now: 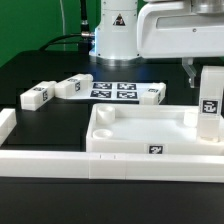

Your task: Assemble desk

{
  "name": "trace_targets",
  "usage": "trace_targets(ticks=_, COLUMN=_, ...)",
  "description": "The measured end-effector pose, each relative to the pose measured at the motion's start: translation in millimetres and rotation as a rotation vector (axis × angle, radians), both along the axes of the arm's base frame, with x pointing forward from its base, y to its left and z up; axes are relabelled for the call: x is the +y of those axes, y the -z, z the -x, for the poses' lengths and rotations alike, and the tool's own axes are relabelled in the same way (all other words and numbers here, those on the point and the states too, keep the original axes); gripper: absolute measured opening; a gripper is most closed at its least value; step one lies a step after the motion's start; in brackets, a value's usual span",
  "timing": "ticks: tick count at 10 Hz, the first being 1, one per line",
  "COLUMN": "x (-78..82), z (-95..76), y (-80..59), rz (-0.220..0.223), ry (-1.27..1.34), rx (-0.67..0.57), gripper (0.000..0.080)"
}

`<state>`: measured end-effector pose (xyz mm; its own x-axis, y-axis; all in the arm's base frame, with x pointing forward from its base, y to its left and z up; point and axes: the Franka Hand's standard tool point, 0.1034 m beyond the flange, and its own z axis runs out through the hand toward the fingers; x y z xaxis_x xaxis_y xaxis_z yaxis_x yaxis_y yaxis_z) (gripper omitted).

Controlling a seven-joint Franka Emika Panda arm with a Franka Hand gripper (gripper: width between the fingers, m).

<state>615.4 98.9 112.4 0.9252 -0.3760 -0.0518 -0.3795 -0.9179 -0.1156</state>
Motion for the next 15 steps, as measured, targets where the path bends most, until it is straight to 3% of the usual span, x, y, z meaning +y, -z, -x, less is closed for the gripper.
trace_targets(ticks=3, x=-0.2, z=0.3, y=0.4, rz=-0.007, ry=0.209, rx=0.028, gripper=0.0297)
trace_targets(ticks=7, x=4.8, z=3.8, y=4.2, rz=-0.071, ry=0.630, rx=0.066, gripper=0.0297)
trace_targets(ticks=11, x=10.2, z=4.0, y=4.4, rz=-0.109, ry=0.888, rx=0.119, gripper=0.0297)
trace_targets(ticks=12, x=10.8, z=4.2, y=4.6, rz=-0.109, ry=0.886, rx=0.119, gripper=0.0411)
trace_targets(ticks=13, x=10.8, z=4.3, y=4.7, rz=-0.108, ry=0.865, rx=0.116, gripper=0.0411)
trace_targets(ticks=14, x=12.2, z=6.5, y=5.2, rz=-0.089, ry=0.824, rx=0.125, gripper=0.0546)
trace_targets(ticks=15, x=15.2, z=7.4, y=4.9, rz=-0.054, ry=0.743, rx=0.138, gripper=0.0626)
